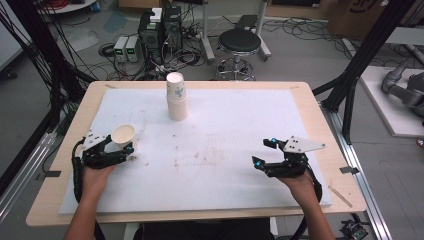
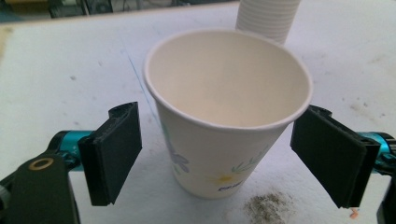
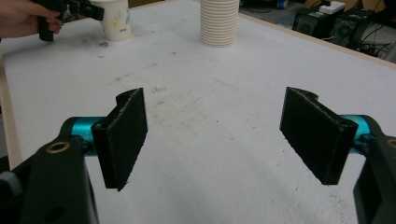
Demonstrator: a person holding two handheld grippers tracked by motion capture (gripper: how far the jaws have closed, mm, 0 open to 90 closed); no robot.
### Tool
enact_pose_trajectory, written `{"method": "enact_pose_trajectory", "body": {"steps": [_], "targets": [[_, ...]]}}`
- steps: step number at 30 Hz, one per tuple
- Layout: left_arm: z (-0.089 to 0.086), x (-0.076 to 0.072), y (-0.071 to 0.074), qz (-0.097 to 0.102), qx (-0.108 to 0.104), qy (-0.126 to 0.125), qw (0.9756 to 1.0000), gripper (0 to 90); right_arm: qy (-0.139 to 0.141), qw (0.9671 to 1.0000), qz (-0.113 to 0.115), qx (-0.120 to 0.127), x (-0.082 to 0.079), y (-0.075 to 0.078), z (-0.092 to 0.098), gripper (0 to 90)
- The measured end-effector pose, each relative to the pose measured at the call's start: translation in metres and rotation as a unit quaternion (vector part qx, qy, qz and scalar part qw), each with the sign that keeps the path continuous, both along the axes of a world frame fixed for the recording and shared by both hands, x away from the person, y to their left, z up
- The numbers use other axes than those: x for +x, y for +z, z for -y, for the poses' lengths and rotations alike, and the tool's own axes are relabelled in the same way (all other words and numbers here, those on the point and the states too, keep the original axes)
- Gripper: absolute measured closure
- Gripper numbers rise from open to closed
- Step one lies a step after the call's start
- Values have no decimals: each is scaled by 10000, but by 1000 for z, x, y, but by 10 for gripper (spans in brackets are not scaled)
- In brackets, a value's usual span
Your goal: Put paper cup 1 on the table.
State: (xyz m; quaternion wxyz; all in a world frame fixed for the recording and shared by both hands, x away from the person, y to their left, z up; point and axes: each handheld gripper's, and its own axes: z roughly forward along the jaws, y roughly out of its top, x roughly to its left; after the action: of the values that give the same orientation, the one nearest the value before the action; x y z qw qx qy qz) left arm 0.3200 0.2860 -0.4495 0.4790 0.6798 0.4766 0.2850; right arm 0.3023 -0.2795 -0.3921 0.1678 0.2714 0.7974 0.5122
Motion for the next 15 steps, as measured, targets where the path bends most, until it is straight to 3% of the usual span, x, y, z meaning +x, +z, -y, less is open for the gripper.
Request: {"method": "enact_pose_trajectory", "body": {"steps": [5, 9, 15], "targets": [[-11, -12, 16, 503, -228, 28, 9985, 163, -18, 10000, 8, 15, 0, 1, 1, 237], [-13, -19, 31, 989, -695, -177, 9925, 163, -52, 10000, 3, 5, -1, 1, 3, 237], [1, -22, 49, 1289, -763, -446, 9877, 163, -115, 9999, -3, 13, -1, 1, 7, 237]]}}
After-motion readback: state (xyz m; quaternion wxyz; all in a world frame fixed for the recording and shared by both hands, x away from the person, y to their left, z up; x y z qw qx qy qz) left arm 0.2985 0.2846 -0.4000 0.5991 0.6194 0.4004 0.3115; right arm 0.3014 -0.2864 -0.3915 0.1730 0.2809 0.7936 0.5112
